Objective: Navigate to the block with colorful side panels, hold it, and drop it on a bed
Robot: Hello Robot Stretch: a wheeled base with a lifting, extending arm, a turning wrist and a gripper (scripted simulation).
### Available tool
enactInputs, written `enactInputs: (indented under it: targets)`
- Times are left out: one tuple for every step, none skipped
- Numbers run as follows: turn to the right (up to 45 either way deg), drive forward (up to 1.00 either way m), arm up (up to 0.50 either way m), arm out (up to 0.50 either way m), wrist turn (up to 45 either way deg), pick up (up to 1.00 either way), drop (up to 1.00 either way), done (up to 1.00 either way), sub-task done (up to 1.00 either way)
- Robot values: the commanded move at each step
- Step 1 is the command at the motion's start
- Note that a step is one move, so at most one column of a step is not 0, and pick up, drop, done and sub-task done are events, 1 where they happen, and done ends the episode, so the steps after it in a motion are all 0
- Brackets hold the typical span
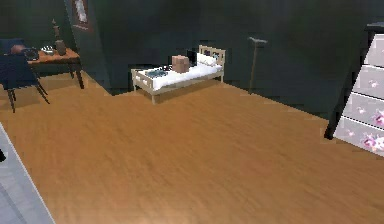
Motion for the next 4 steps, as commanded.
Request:
enactInputs:
  targets:
    - [0.0,0.0,0.5,0.0,0.0,0.0,0.0,0.0,0.0]
    - [0.0,0.0,0.48,0.0,0.0,0.0,0.0,0.0,0.0]
    - [0.0,0.0,0.0,0.0,-45.0,0.0,0.0,0.0,0.0]
    - [0.0,0.0,0.0,0.0,-45.0,0.0,0.0,0.0,0.0]
